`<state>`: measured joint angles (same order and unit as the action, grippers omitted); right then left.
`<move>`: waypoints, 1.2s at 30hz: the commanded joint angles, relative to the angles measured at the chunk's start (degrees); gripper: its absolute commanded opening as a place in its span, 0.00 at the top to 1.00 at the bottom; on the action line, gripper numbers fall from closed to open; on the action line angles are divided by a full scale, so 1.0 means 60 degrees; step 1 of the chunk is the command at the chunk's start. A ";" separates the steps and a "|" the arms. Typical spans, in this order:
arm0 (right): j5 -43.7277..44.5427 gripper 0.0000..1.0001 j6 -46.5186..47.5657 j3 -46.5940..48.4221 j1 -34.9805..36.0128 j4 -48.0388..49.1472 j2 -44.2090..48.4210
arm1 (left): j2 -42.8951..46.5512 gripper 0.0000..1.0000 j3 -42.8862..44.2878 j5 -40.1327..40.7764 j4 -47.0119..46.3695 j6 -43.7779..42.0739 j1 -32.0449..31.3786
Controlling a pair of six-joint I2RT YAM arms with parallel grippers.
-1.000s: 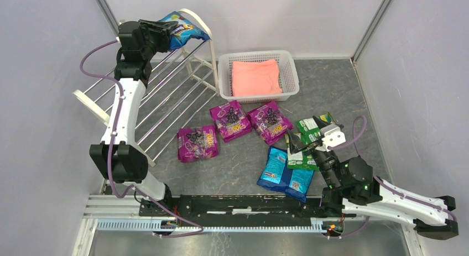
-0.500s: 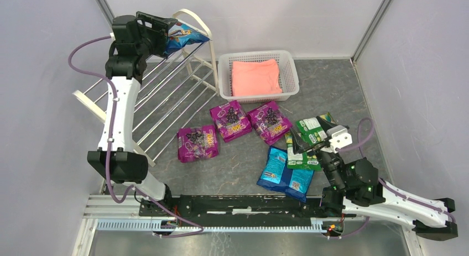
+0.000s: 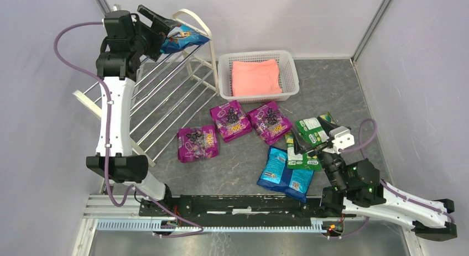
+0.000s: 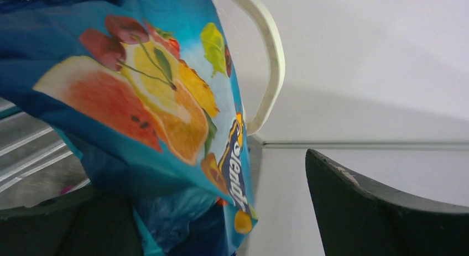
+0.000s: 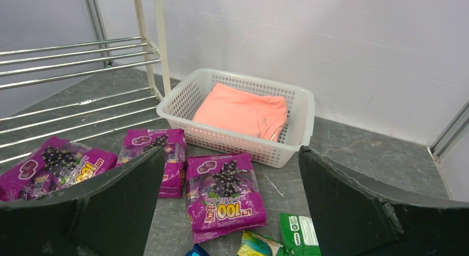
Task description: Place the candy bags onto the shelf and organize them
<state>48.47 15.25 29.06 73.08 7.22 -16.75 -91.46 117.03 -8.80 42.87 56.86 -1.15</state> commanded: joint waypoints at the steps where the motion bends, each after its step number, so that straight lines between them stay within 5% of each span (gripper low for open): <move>1: -0.0155 0.02 -0.0014 0.0027 0.0044 0.0234 -0.0004 | 0.0220 0.00 0.0827 -0.0264 0.0450 -0.2797 -0.0042; 12: -0.0217 0.02 0.0037 0.0094 0.0031 0.0319 -0.0334 | 0.1384 0.11 0.0142 0.1426 0.1065 -0.4020 -0.0043; 16: -0.0217 0.02 0.0023 0.0101 0.0039 0.0319 -0.0394 | 0.1399 0.30 -0.0173 0.1557 0.0908 -0.4108 -0.0042; 21: -0.0201 0.02 -0.0005 0.0123 0.0037 0.0265 -0.0402 | 0.1090 0.34 -0.0093 0.1510 0.0789 -0.4144 -0.0034; 24: -0.0139 0.02 -0.0021 0.0132 0.0029 0.0178 -0.0430 | 0.1201 0.27 -0.0099 0.0721 0.0586 -0.4193 -0.0039; 27: -0.0120 0.02 -0.0051 0.0112 0.0036 0.0133 -0.0514 | 0.1599 0.14 -0.0369 -0.1454 -0.0361 -0.4168 -0.0149; 30: -0.0159 0.02 -0.0129 0.0121 0.0036 0.0038 -0.0768 | 0.1796 0.06 -0.0463 -0.2346 -0.0613 -0.4322 -0.1585; 36: -0.0307 0.02 -0.0783 0.0299 0.0041 -0.0745 -0.1613 | 0.2061 0.02 -0.2027 -0.0353 -0.0518 -0.4988 -0.5894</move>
<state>47.44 13.82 29.06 73.08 6.02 -23.49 -82.39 111.59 -14.04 41.82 32.08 -25.69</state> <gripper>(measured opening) 0.979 0.975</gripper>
